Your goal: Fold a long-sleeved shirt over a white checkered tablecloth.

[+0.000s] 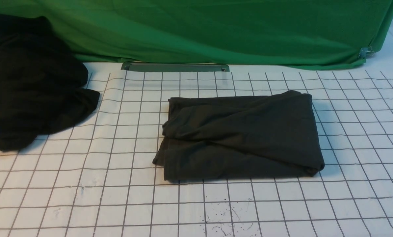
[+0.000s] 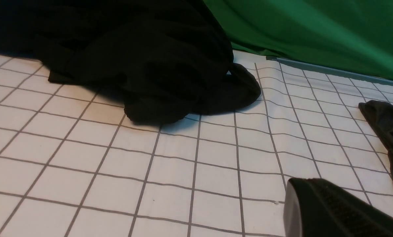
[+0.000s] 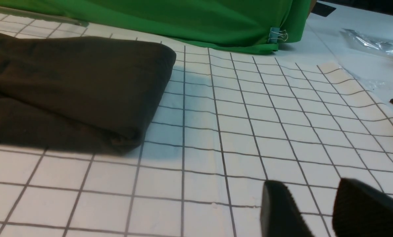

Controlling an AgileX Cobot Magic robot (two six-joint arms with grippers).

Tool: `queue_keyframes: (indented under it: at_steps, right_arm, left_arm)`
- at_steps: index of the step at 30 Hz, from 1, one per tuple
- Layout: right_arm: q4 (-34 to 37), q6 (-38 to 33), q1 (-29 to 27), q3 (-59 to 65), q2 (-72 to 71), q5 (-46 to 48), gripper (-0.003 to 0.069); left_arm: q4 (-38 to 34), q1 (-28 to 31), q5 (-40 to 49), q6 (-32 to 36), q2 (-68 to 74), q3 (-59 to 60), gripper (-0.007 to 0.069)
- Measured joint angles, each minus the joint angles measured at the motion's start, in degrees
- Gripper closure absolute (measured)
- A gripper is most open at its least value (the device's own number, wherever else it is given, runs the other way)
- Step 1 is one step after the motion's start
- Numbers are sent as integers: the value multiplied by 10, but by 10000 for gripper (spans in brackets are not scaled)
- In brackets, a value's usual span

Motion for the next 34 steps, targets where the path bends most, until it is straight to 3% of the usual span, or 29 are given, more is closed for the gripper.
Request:
queue_keyframes:
  at_steps: [34]
  right_arm:
    - [0,0,0,0,0,0,417]
  left_arm:
    - [2,0,0,28,0,0,623]
